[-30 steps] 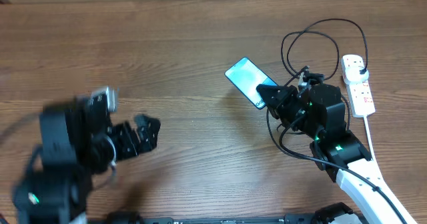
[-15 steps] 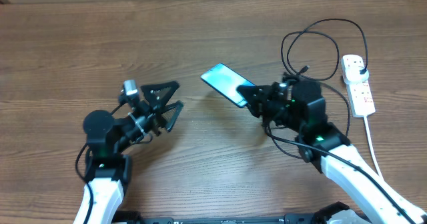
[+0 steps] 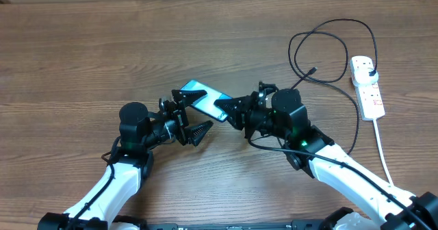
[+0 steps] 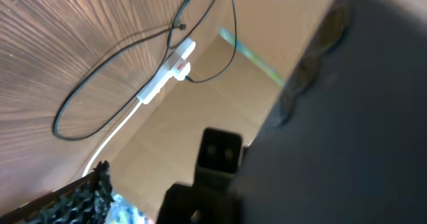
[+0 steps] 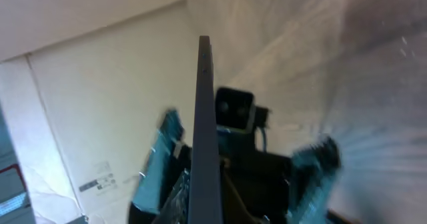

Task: Plug charger to phone and switch on socket
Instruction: 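Bring the phone in the right gripper toward the left gripper, then grasp the phone with the left gripper and release the right gripper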

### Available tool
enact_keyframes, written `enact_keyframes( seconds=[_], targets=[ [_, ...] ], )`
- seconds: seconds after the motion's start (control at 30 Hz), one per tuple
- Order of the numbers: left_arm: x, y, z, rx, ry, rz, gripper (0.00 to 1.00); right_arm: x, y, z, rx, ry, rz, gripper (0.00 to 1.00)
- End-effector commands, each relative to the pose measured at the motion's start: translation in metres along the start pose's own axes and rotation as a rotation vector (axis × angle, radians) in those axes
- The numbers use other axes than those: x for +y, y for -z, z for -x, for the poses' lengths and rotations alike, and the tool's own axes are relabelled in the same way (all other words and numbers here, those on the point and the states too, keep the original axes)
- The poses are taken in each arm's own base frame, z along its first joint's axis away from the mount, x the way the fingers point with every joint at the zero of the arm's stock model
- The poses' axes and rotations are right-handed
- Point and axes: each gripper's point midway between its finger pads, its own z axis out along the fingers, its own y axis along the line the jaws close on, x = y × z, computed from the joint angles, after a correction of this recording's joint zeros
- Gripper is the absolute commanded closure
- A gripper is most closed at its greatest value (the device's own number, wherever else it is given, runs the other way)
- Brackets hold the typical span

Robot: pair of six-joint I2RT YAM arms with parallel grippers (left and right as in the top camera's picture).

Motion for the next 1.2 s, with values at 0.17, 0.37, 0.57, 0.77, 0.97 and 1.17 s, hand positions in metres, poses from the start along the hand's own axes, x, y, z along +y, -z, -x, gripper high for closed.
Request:
enact_keyframes(
  seconds=[0.17,0.37,0.57,0.77,0.97,1.17],
  targets=[
    [-0.001,-0.001,0.003,-0.02,0.019,-0.009,0.35,-0.006,-0.001,-0.008,0.01,0.075,-0.04,0.96],
    [0.0,-0.001,0.002,-0.013,0.019,-0.005,0.54,-0.007,-0.001,-0.004,-0.01,0.094,-0.042,0.96],
    [0.001,-0.001,-0.001,0.004,0.02,0.002,0.73,-0.016,0.0,0.005,-0.064,0.075,-0.077,0.96],
    [0.001,-0.002,-0.001,0.001,0.019,0.002,0.79,-0.017,0.0,0.005,-0.063,0.071,-0.083,0.96],
    [-0.001,-0.002,0.004,-0.027,0.019,-0.01,0.76,-0.017,0.0,0.003,-0.049,0.07,-0.084,0.96],
    [-0.002,-0.003,0.008,-0.053,0.017,-0.02,0.76,-0.018,0.0,0.001,-0.036,0.07,-0.085,0.96]
  ],
)
